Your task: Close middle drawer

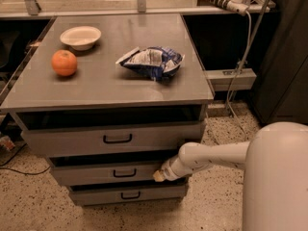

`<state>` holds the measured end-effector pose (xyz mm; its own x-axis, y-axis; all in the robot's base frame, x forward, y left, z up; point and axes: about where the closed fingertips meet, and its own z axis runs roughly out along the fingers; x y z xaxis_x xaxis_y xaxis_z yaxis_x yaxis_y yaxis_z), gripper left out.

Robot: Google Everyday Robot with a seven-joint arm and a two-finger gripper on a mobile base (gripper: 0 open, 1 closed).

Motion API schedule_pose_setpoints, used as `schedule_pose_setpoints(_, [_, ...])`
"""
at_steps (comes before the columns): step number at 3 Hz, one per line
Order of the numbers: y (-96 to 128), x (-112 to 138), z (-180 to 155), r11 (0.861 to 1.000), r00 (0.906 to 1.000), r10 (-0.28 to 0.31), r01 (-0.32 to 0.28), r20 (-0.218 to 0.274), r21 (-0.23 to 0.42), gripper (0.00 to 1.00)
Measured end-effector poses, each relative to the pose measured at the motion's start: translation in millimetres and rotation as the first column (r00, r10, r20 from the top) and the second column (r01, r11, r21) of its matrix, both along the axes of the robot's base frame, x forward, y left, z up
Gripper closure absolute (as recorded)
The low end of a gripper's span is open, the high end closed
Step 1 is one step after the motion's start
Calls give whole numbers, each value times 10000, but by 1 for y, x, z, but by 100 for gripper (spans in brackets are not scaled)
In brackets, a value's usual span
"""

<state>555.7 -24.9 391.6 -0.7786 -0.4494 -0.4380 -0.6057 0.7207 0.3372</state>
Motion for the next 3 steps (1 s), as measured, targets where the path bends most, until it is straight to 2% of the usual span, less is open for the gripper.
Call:
schedule_pose_setpoints(1, [0, 0, 0, 10000, 10000, -1, 1, -2, -1, 100])
schedule_pose_setpoints(2, [-24, -30, 3, 9983, 9977, -521, 508, -443, -290, 100])
schedule_pose_setpoints(3, [-79, -80, 24, 9751, 9729, -2155, 2097, -843, -724, 100])
